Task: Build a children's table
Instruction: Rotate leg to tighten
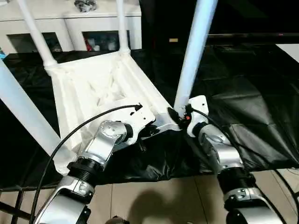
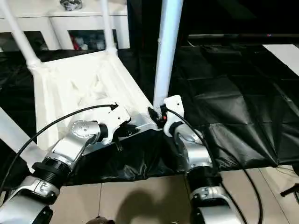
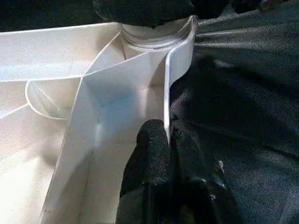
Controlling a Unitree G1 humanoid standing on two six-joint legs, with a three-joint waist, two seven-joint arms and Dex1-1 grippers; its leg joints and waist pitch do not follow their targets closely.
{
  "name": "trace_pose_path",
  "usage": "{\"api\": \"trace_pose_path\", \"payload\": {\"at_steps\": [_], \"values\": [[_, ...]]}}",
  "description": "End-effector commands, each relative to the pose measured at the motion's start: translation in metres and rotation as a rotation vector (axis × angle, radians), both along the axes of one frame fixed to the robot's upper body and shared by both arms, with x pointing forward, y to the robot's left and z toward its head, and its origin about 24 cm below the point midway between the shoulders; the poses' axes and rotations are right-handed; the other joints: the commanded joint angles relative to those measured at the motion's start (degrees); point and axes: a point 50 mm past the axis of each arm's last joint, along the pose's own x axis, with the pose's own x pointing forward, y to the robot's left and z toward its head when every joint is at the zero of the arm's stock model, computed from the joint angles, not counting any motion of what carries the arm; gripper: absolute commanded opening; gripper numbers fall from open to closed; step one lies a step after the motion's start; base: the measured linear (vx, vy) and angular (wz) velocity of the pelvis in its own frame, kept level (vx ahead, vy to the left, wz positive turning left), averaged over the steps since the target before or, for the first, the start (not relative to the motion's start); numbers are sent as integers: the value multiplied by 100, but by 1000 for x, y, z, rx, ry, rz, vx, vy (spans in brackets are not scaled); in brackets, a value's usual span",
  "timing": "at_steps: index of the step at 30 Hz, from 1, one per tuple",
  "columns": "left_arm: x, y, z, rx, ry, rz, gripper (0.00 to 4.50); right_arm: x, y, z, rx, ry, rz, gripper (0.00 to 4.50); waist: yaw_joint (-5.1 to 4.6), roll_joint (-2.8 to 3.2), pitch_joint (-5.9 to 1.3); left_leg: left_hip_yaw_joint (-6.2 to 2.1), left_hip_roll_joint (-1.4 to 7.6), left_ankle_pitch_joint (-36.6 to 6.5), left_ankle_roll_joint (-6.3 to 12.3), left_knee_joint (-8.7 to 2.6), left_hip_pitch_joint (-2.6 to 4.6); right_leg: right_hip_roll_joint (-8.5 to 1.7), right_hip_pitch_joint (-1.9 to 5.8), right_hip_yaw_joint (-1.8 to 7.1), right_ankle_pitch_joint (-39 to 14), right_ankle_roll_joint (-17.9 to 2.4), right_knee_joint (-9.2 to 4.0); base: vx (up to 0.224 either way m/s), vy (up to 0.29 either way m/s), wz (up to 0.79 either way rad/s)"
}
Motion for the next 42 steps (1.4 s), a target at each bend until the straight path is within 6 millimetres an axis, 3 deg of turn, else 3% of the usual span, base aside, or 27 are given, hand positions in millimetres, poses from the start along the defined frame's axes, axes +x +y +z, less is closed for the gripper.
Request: {"api": "trace_pose_path", "payload": {"at_steps": [1,6,9,12,17,20,21,28,36,40,42], "values": [[-4,-30,14,-49,-67,-103,0,-17,48,-9,48,60,263,307,2,-14,-319,-179,268,-2102,-37,-451,99,-351,175,263,-1726,-1010,-526,0,0,0],[-9,-8,16,-59,-30,-205,0,-21,19,-9,-72,40,445,307,19,-17,-345,-161,264,-1718,105,-422,59,-350,232,254,-1241,-1145,-465,0,0,0],[-10,-5,16,-53,-25,-215,0,-21,16,-8,-84,35,474,307,29,-15,-366,-140,264,-1433,227,-388,58,-338,247,249,-797,-1290,-425,0,0,0],[-11,13,17,-33,6,-286,0,-26,4,-2,-130,39,677,307,62,-11,-370,-122,276,-1280,340,-363,56,-319,260,224,-529,-1447,-383,0,0,0],[-12,25,19,-13,37,-344,0,-31,-4,2,-152,74,833,307,132,-7,-346,-122,313,-1517,301,-380,91,-341,227,234,-977,-1464,-413,0,0,0],[-13,32,20,3,70,-387,0,-33,-8,3,-163,110,923,280,184,-14,-351,-118,322,-1640,227,-386,127,-342,207,240,-1071,-1474,-416,0,0,0],[-13,34,20,11,79,-398,0,-34,-9,3,-159,125,949,271,187,-10,-348,-123,323,-1631,207,-396,108,-337,216,240,-1046,-1469,-400,0,0,0],[-12,40,21,23,96,-425,0,-38,-9,5,-155,163,1044,216,245,-25,-369,-117,312,-1348,258,-363,93,-355,232,240,-723,-1518,-360,0,0,0],[-12,45,20,37,122,-427,0,-45,-4,0,-155,188,1092,204,280,-41,-365,-123,318,-1413,206,-374,102,-357,226,239,-903,-1470,-371,0,0,0],[-10,45,19,35,110,-393,0,-47,-1,-2,-133,179,1073,203,285,-33,-370,-123,316,-1361,221,-368,98,-356,226,240,-857,-1465,-363,0,0,0],[-2,43,19,44,72,-298,0,-43,4,-3,-89,159,963,202,288,-20,-362,-119,312,-1382,207,-371,97,-351,219,245,-887,-1445,-378,0,0,0]]}}
